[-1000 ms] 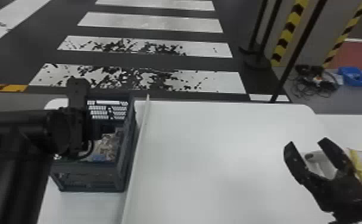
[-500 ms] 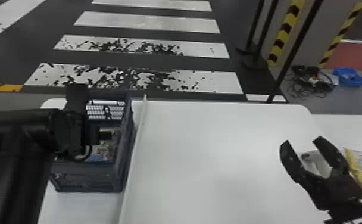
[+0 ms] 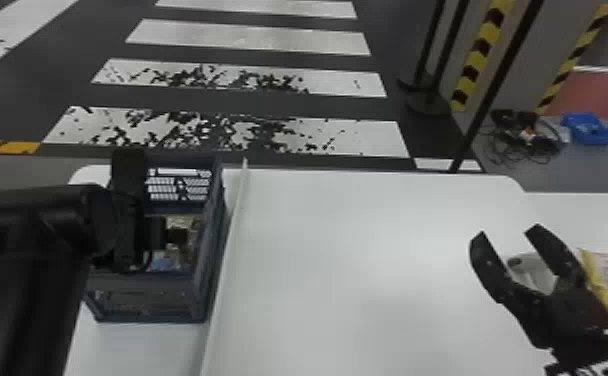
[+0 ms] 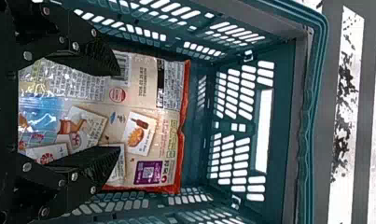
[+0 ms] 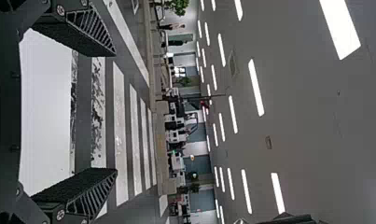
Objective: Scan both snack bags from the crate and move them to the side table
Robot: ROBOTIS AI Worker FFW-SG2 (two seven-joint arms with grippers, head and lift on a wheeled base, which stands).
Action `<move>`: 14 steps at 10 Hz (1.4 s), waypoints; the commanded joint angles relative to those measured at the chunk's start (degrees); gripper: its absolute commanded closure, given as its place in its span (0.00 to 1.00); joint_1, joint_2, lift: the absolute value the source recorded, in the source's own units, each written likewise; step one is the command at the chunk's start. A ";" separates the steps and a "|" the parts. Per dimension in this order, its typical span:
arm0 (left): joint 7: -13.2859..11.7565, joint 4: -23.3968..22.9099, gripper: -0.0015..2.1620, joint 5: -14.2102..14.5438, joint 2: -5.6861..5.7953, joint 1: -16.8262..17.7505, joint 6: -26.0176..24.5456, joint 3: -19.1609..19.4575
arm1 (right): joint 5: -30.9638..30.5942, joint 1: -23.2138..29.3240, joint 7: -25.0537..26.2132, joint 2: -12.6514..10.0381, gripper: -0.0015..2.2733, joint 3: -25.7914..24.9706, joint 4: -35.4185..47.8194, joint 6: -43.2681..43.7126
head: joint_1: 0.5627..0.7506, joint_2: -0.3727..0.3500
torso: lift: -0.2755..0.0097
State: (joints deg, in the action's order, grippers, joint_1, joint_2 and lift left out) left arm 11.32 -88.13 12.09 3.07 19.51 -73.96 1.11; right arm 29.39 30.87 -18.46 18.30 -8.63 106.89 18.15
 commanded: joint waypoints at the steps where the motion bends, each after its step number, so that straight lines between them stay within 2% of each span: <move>1: -0.42 1.65 0.21 -0.49 0.00 0.00 1.92 0.21 | 0.14 -0.37 0.00 0.42 0.05 0.37 -0.46 0.00 | 0.70 0.41 | 0.63; 3: -1.65 5.96 0.21 -1.02 -0.44 0.61 6.85 0.73 | 0.14 -0.72 -0.26 0.77 0.05 0.90 -1.07 0.17 | 0.70 0.42 | 0.63; 4: -2.27 8.33 0.26 -1.11 -0.53 0.79 9.13 0.91 | 0.14 -0.63 -0.61 0.77 0.05 0.99 -1.25 0.35 | 0.70 0.43 | 0.63; 5: -2.27 10.09 0.38 -1.11 -0.70 0.70 11.06 1.00 | 0.23 -0.54 -0.70 0.86 0.05 0.99 -1.25 0.53 | 0.70 0.43 | 0.63; 6: -2.27 10.79 0.59 -1.11 -0.79 0.35 12.47 1.35 | 0.32 -0.37 -0.70 0.86 0.05 0.99 -1.25 1.05 | 0.70 0.43 | 0.63; 7: -2.97 10.61 0.70 -1.11 -0.79 -0.09 12.30 1.52 | 0.58 -0.19 -0.70 0.86 0.05 0.99 -1.25 1.40 | 0.70 0.43 | 0.63; 8: -3.32 9.56 0.79 -1.11 -0.70 -0.62 11.24 2.05 | 0.58 -0.19 -0.70 0.77 0.05 0.99 -1.16 1.40 | 0.70 0.43 | 0.63; 9: -3.58 7.45 0.82 -1.11 -0.70 -1.41 9.83 2.32 | 0.58 -0.10 -0.70 0.59 0.05 0.99 -1.16 1.58 | 0.70 0.43 | 0.63; 11: -3.58 4.11 0.86 -1.19 -0.70 -2.46 8.25 2.49 | 0.85 0.25 -1.32 0.51 0.05 0.90 -1.07 2.99 | 0.70 0.43 | 0.63; 14: -2.27 -5.91 0.87 -1.19 -0.70 -5.63 6.85 2.32 | 1.29 0.42 -1.49 0.51 0.05 0.72 -0.89 3.16 | 0.70 0.43 | 0.63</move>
State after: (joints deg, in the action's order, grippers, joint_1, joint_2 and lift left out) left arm 9.03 -91.92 10.96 2.38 14.42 -66.62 3.51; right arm 30.66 31.28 -19.93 18.81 -7.90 105.95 21.31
